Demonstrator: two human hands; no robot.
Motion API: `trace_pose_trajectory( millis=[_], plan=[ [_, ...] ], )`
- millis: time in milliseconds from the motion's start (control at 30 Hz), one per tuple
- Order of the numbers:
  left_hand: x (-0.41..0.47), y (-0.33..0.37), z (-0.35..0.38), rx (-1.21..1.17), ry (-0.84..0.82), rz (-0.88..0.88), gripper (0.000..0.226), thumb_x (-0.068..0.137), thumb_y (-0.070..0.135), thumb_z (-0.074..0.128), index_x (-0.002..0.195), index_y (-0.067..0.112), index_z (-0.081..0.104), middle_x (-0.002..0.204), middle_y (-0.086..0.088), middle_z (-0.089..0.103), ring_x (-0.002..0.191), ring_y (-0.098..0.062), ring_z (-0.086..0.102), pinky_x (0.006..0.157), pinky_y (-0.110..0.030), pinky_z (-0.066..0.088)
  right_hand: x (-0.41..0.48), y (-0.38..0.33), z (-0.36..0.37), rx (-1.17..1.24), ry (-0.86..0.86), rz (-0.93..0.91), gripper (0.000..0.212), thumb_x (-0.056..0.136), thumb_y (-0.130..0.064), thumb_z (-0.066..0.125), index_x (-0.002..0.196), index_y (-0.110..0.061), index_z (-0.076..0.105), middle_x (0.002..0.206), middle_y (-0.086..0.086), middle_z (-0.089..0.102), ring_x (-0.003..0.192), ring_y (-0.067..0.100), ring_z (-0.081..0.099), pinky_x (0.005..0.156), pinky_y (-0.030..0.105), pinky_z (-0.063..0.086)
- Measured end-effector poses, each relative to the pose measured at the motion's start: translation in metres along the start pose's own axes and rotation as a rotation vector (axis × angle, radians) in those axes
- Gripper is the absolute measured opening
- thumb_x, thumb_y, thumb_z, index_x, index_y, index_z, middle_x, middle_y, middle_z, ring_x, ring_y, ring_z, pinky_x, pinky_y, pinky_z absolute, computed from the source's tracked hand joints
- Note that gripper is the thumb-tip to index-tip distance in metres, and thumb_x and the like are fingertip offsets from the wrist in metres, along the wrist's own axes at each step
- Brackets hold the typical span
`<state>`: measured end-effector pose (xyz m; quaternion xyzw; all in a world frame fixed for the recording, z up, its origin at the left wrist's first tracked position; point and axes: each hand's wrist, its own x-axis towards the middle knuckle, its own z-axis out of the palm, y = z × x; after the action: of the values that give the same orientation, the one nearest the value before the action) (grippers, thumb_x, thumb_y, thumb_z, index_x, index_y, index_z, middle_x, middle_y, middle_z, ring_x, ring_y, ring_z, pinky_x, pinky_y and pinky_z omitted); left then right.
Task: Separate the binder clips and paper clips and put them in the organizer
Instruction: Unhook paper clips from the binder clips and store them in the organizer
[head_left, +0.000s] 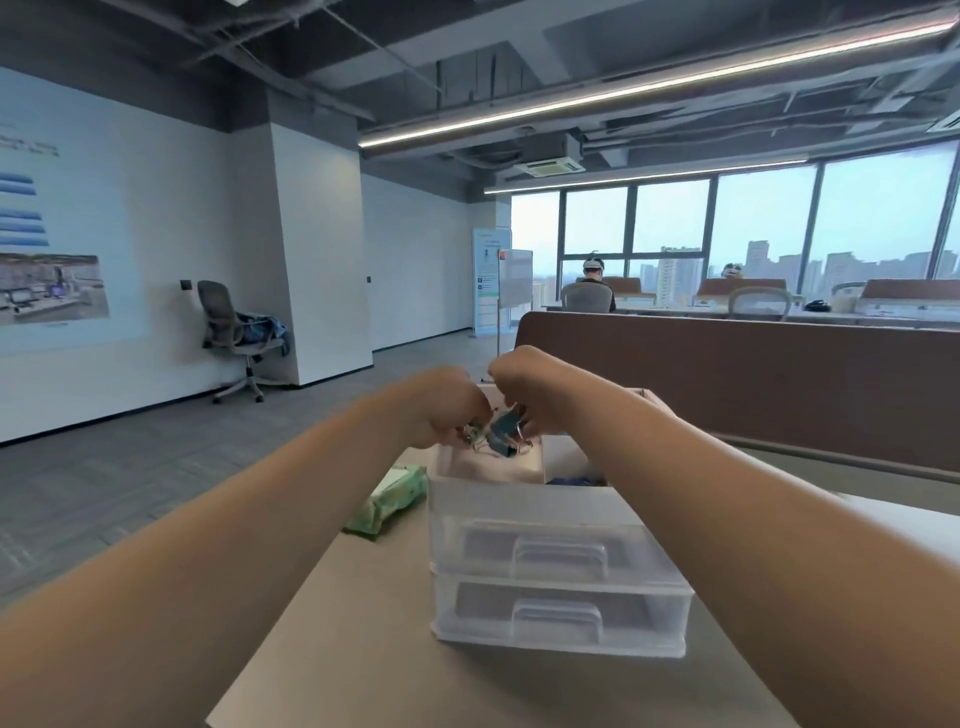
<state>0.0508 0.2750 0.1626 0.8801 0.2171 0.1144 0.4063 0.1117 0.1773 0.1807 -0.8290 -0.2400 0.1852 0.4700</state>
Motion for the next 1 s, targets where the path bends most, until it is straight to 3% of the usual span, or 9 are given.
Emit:
trace_pose_trajectory(
  millis=[33,133,167,267,333,467,600,700,1000],
  plan=[
    [-0.001,-0.001,-0.001,-0.010,0.005,-0.005,0.008,0.089,0.002,0.058,0.094,0.008,0.056,0.087,-0.008,0.059,0.082,-0.022,0.062,0.080,-0.034,0.059,0.002,0.001,-0.001,-0.023,0.004,0.022,0.032,0.101,-0.011,0.042,0.129,0.000,0.053,0.120,0.016,0.061,0.120,0.035,0.058,0.106,0.045,0.044],
    [0.000,-0.008,-0.001,-0.092,0.036,0.005,0.017,0.084,-0.003,0.056,0.079,0.013,0.051,0.100,-0.016,0.056,0.093,-0.028,0.057,0.085,-0.038,0.051,0.011,0.007,0.000,-0.149,-0.011,0.096,0.028,0.102,-0.008,0.045,0.120,0.007,0.059,0.083,0.008,0.064,0.120,0.024,0.059,0.111,0.036,0.038],
    [-0.002,-0.009,0.000,-0.097,0.051,0.017,0.017,0.084,-0.003,0.056,0.079,0.013,0.052,0.107,-0.019,0.057,0.099,-0.030,0.058,0.091,-0.042,0.050,0.014,0.008,0.002,-0.150,0.004,0.101,0.027,0.102,-0.010,0.045,0.116,0.006,0.060,0.083,0.010,0.063,0.119,0.025,0.060,0.110,0.037,0.039],
    [-0.009,-0.008,0.003,-0.074,0.078,0.068,0.014,0.084,0.000,0.057,0.091,0.012,0.056,0.116,-0.022,0.061,0.112,-0.035,0.059,0.099,-0.048,0.047,0.013,0.008,0.002,-0.039,0.058,0.129,0.033,0.102,-0.021,0.042,0.113,0.005,0.059,0.109,0.021,0.065,0.107,0.030,0.064,0.100,0.037,0.050],
    [-0.016,-0.005,0.007,-0.045,0.089,0.113,0.016,0.084,0.003,0.058,0.099,0.011,0.058,0.110,-0.020,0.064,0.106,-0.034,0.063,0.097,-0.050,0.050,0.005,0.013,-0.003,0.016,0.082,0.101,0.035,0.102,-0.022,0.041,0.117,0.005,0.057,0.111,0.021,0.065,0.100,0.029,0.066,0.092,0.034,0.055],
    [-0.034,0.004,0.019,-0.069,0.095,0.185,0.019,0.092,0.007,0.054,0.110,0.007,0.060,0.101,-0.013,0.071,0.091,-0.026,0.070,0.088,-0.040,0.057,-0.015,0.036,-0.020,0.053,0.193,-0.079,0.045,0.102,-0.034,0.035,0.109,0.003,0.061,0.093,0.019,0.070,0.072,0.026,0.066,0.063,0.031,0.055],
    [-0.060,0.022,0.052,-0.082,0.035,0.333,0.019,0.095,0.007,0.048,0.096,0.009,0.067,0.086,-0.007,0.073,0.070,-0.019,0.069,0.073,-0.030,0.060,-0.040,0.078,-0.052,-0.066,0.416,-0.212,0.051,0.097,-0.041,0.039,0.079,-0.003,0.068,0.067,0.011,0.071,0.055,0.023,0.065,0.071,0.042,0.058],
    [-0.072,0.037,0.090,-0.056,-0.075,0.418,0.021,0.096,0.009,0.049,0.095,0.009,0.070,0.080,-0.006,0.073,0.063,-0.017,0.068,0.066,-0.028,0.059,-0.064,0.117,-0.080,-0.150,0.521,-0.209,0.045,0.096,-0.036,0.045,0.068,-0.008,0.067,0.066,0.012,0.069,0.054,0.022,0.059,0.068,0.042,0.057],
    [-0.094,0.076,0.216,0.098,-0.356,0.584,0.018,0.098,0.010,0.048,0.094,0.009,0.065,0.082,-0.004,0.072,0.063,-0.015,0.067,0.062,-0.030,0.059,-0.138,0.226,-0.154,-0.474,0.492,-0.034,0.032,0.091,-0.020,0.051,0.077,0.001,0.070,0.080,0.018,0.070,0.063,0.023,0.057,0.066,0.040,0.052]
  ],
)
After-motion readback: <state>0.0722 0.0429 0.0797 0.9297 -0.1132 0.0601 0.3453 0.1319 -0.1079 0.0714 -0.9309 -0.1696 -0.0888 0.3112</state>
